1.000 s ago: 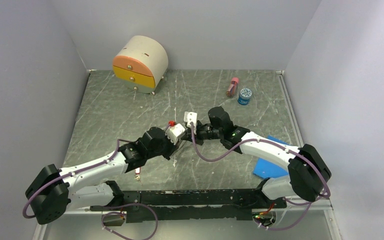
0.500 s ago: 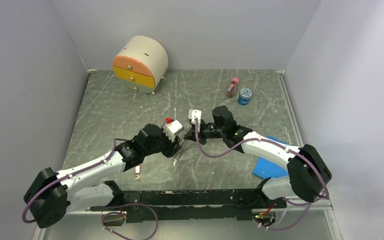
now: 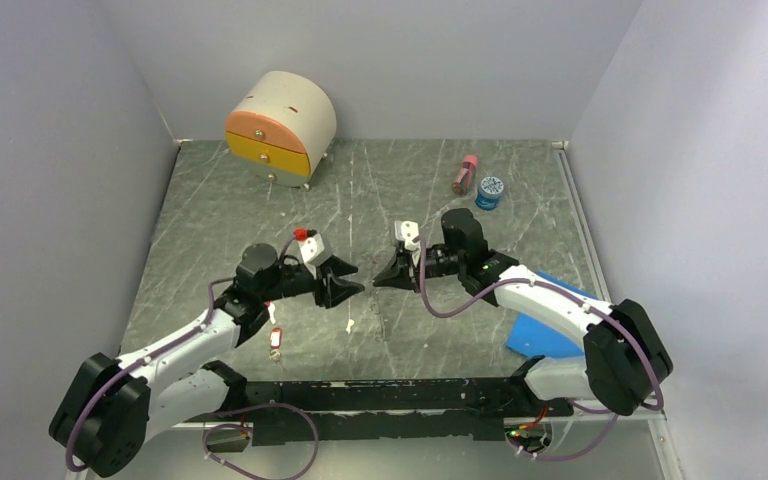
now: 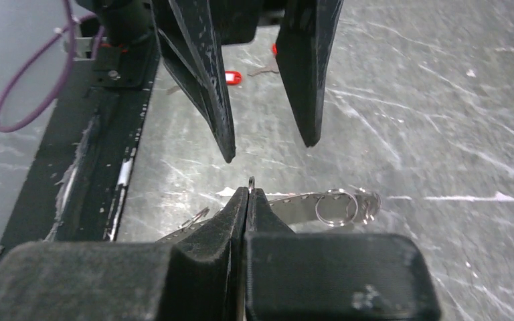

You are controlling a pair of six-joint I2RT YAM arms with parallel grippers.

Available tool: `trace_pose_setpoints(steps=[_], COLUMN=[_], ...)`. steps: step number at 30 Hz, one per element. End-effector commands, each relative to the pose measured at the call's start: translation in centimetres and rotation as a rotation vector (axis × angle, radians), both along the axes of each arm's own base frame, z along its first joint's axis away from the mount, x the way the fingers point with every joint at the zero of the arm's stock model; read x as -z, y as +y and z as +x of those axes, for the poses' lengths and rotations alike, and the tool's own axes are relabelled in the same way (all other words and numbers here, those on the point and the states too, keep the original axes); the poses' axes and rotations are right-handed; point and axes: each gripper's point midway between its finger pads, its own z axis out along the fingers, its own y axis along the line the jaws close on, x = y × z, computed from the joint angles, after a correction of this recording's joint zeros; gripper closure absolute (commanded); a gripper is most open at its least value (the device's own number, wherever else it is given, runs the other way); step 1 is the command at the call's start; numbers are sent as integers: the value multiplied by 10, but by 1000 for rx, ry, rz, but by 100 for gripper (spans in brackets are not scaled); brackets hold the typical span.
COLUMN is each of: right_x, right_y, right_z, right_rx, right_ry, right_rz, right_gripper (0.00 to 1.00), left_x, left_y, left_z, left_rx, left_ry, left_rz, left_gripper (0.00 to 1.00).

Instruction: Put the keys on the keyring

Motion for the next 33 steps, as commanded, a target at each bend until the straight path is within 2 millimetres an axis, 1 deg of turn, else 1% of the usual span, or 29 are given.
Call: trace_pose_setpoints(steps=[1, 5, 9, 13, 17, 19, 22, 25, 29, 33], right_x=[-33, -35, -37, -38, -38, -39, -37, -36, -35, -35], right_y=[5, 6, 8, 9, 9, 10, 10, 10, 10, 10], right_z=[-16, -17, -16, -15, -14, -15, -14, -13, -12, -12], right_rx=[-137, -146, -146, -143, -140, -142, -139, -133, -128, -126], right_ry=[-82, -79, -73, -66, -63, -62, -56, -52, -49, -48], right_rz=[103, 115, 119, 126, 130, 132, 127, 124, 124, 125], right_gripper=[100, 100, 100, 100, 100, 100, 100, 100, 100, 100], left_x=[-32, -32, -26, -26, -20, -19, -21, -22, -22, -22], left_y=[-6, -7, -11, -16, -21, -23, -26, -27, -25, -22], left_z=[-21, -25, -25, -25, -24, -25, -24, -25, -20, -18], left_rx=[147, 186, 202, 215, 230, 234, 235, 232, 194, 167], left_ry=[-295, -361, -342, -336, -313, -309, -310, -310, -307, -307], left_rz=[-102, -103, -89, -96, -84, -84, -96, -100, -96, -90], left_gripper=[48, 50, 53, 59, 62, 63, 68, 69, 70, 79])
